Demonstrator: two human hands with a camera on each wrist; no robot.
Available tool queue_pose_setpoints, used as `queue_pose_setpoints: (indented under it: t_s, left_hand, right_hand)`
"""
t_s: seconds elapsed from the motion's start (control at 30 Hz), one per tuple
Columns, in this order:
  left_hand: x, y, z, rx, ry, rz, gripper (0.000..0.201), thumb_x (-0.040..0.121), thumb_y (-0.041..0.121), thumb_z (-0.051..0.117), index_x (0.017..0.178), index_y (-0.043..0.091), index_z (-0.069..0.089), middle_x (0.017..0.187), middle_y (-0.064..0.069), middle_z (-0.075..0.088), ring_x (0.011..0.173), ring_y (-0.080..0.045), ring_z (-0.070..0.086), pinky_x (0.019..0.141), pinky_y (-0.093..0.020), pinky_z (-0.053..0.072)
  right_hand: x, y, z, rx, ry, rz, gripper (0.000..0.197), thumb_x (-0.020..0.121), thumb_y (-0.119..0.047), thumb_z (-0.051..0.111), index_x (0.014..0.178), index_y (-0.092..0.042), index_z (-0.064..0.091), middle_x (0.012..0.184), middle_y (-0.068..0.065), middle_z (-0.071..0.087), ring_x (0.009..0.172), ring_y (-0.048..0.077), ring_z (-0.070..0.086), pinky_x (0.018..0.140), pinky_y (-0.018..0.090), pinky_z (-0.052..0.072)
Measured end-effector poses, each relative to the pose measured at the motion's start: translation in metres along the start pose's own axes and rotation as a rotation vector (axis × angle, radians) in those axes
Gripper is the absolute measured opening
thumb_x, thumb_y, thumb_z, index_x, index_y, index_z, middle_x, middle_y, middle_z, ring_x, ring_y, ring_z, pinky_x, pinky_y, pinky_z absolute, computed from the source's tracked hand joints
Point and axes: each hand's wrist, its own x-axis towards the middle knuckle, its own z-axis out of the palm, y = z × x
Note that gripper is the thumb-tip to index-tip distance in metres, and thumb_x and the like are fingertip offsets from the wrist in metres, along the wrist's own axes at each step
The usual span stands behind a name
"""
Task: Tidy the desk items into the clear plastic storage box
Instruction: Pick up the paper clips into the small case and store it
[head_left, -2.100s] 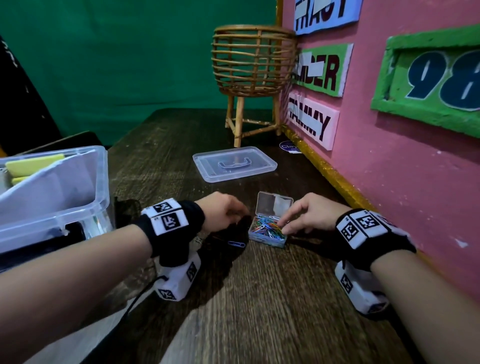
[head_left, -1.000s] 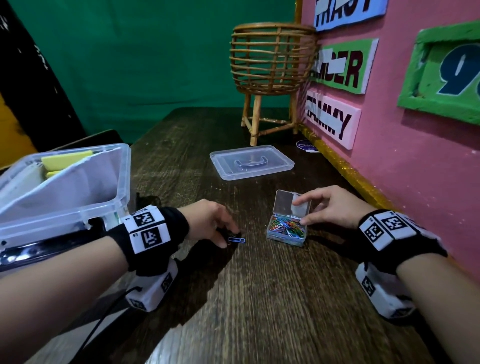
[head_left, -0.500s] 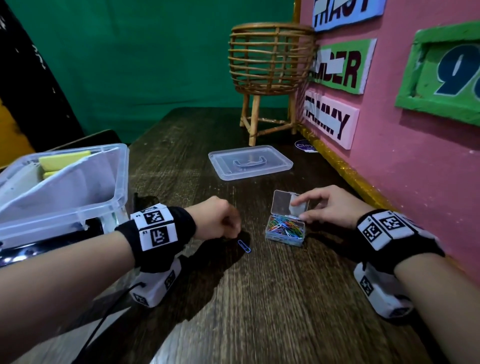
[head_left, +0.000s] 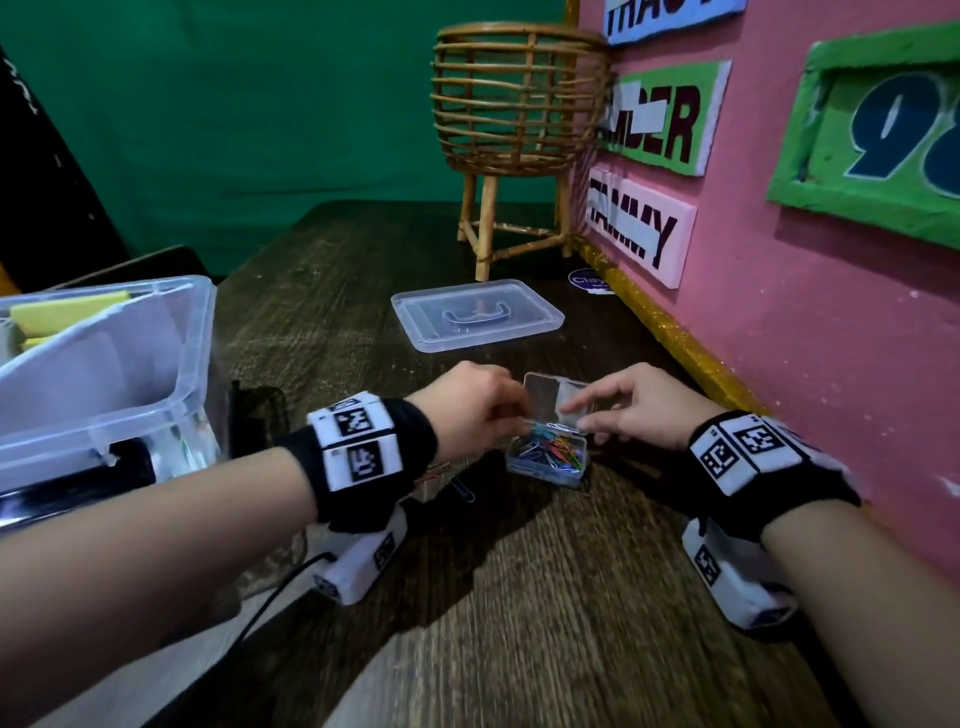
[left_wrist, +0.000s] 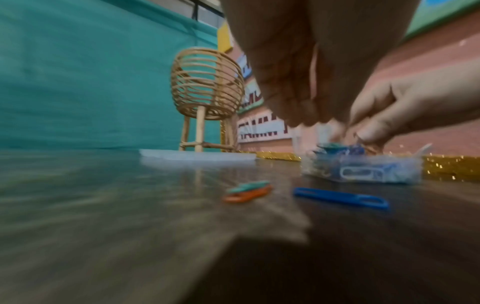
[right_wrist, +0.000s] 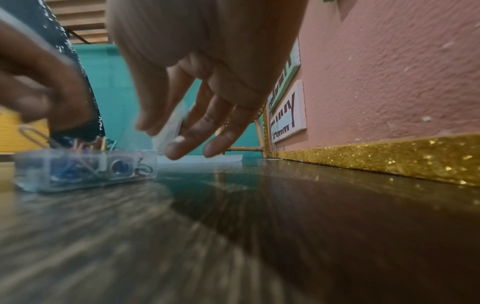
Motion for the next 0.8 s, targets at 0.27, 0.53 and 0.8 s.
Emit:
queue_pose_setpoints:
  t_s: [0.27, 0.53, 0.8]
  left_hand:
    - [-0.044, -0.031, -0.010, 0.106, -0.276, -0.378, 0.022, 0.077, 0.029, 0.072, 0.094, 0.015, 0.071, 0.085, 0.000, 0.066, 0.081, -0.011, 0.056, 0.068, -0.017, 0.038]
    - [-0.034, -0.025, -0.005, 0.067, -0.403, -0.357, 0.019, 0.085, 0.030, 0.061, 0.096, 0.016, 0.067, 0.093, -0.002, 0.065, 0.081, -0.013, 0.053, 0.069, -0.019, 0.038]
    - [-0.030, -0.016, -0.001, -0.041, -0.312, -0.323, 0.018, 0.070, 0.020, 0.069, 0.059, 0.026, 0.056, 0.057, 0.011, 0.056, 0.067, -0.020, 0.067, 0.059, -0.022, 0.050]
  right_hand:
    - [0.001, 0.001, -0.001, -0.074, -0.101, 0.025, 0.024, 0.078, -0.016, 0.072, 0.101, -0.020, 0.071, 0.073, -0.004, 0.067, 0.059, 0.004, 0.058, 0.053, 0.016, 0.044]
    - [0.002, 0.004, 0.001, -0.080, -0.087, 0.029, 0.016, 0.078, -0.015, 0.073, 0.093, -0.021, 0.071, 0.077, -0.002, 0.066, 0.055, 0.001, 0.056, 0.052, 0.016, 0.043]
    - [0.005, 0.004, 0.004, -0.129, -0.066, 0.020, 0.011, 0.077, -0.019, 0.073, 0.071, -0.024, 0.066, 0.068, -0.001, 0.065, 0.057, 0.006, 0.057, 0.049, 0.015, 0.041]
